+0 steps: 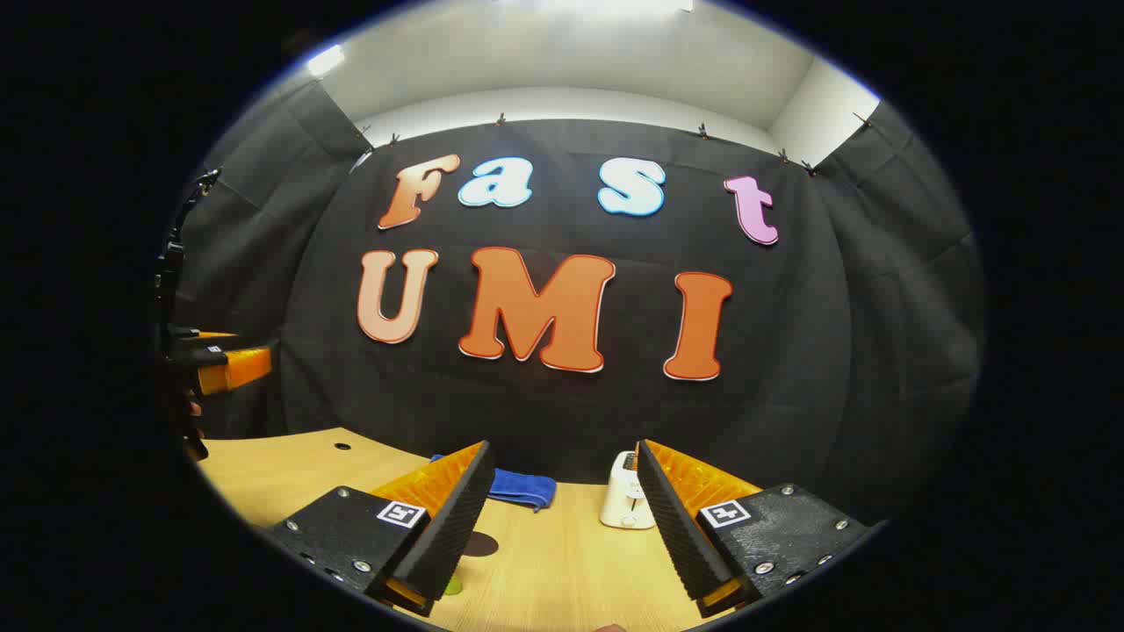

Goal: Open the teacup lid with one hand, grasp the water bottle and pour water into the teacup with the other hand; after pouring, place the water bottle on the coaster and then close the teacup lid.

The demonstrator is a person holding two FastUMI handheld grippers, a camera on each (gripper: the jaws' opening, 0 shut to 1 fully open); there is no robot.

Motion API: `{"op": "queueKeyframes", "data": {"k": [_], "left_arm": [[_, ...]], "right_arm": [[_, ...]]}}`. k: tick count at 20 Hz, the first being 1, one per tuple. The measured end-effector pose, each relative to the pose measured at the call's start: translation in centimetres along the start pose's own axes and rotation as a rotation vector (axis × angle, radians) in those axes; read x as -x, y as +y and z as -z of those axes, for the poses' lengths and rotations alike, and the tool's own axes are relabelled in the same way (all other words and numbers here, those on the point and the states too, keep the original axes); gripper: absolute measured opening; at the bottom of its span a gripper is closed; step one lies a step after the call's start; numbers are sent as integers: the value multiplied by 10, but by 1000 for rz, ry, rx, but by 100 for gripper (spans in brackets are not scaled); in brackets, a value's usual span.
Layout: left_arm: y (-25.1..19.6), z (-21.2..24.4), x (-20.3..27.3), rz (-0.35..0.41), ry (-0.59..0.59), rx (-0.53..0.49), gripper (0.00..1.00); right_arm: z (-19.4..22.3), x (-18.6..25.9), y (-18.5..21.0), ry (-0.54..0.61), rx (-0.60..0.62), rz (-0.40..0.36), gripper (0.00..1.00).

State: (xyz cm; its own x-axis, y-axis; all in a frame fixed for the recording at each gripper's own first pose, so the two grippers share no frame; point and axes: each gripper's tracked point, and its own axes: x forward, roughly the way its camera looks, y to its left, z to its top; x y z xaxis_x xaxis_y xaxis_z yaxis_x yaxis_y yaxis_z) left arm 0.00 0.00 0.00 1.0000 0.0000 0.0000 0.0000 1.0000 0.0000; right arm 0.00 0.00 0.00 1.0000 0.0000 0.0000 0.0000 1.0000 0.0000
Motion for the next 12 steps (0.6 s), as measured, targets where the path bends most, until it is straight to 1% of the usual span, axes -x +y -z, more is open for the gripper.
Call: {"op": "queueKeyframes", "data": {"k": [2, 4, 8, 10, 12], "left_arm": [[-6, -1, 10, 11, 14, 29, 96], [-9, -1, 18, 15, 21, 32, 97], [-18, -3, 25, 19, 18, 16, 96], [-20, -1, 24, 18, 23, 1, 96], [-23, 5, 25, 26, 24, -10, 96]], "right_arm": [[-1, 10, 7, 1, -21, -33, 98], [-3, 15, 13, -9, -32, -59, 98], [3, 19, 12, -14, -4, -58, 98], [6, 18, 17, -11, -11, -77, 98], [12, 19, 20, -4, -43, -82, 98]]}}
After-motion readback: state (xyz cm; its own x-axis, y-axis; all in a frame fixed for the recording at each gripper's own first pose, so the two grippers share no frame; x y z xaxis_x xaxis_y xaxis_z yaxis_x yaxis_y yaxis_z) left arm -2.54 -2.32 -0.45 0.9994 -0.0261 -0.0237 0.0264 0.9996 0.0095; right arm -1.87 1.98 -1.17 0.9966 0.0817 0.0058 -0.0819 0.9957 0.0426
